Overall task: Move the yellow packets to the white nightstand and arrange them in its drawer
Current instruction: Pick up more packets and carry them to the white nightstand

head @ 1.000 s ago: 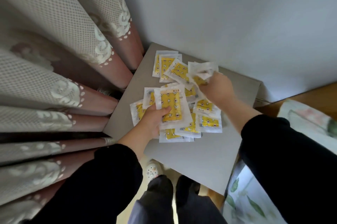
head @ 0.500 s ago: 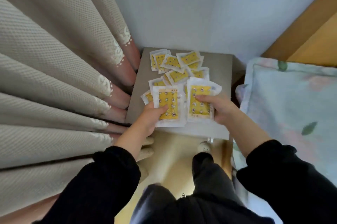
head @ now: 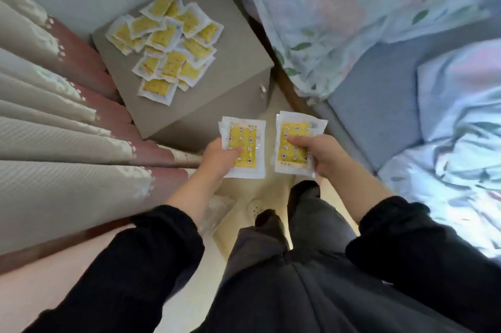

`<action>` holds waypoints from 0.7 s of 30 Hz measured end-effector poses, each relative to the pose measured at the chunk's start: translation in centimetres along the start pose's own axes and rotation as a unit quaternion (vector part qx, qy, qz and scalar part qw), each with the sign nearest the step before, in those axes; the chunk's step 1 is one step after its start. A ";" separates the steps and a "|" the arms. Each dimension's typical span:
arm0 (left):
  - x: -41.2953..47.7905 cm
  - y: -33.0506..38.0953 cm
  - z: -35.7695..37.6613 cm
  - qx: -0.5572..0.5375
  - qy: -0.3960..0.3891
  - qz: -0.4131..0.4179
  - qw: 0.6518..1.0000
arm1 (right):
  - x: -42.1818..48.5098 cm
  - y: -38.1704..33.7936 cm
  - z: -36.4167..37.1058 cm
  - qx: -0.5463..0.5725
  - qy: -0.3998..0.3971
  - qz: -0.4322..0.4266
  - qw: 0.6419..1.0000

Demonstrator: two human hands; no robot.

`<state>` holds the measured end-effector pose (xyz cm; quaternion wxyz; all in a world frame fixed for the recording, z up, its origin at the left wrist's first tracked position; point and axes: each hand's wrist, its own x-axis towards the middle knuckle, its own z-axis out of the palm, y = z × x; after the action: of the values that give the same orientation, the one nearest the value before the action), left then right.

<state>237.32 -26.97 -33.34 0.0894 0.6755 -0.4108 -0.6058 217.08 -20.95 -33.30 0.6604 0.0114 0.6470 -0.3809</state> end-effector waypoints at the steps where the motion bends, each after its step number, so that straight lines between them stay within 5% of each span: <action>1: -0.8 -0.4 1.6 0.023 -0.018 0.003 1.000 | -1.1 1.2 -1.9 0.024 0.018 0.000 1.000; 12: -13.6 -4.9 22.9 0.253 -0.193 0.095 0.943 | -14.0 16.0 -23.7 0.215 0.167 -0.046 0.961; 21: -32.3 -18.0 44.7 0.421 -0.354 0.194 0.813 | -29.7 37.5 -43.9 0.382 0.299 -0.078 0.871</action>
<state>207.83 22.93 -31.60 -0.2397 0.2925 -0.7510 -0.5413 203.16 42.41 -32.69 0.3479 0.3258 0.6160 -0.6272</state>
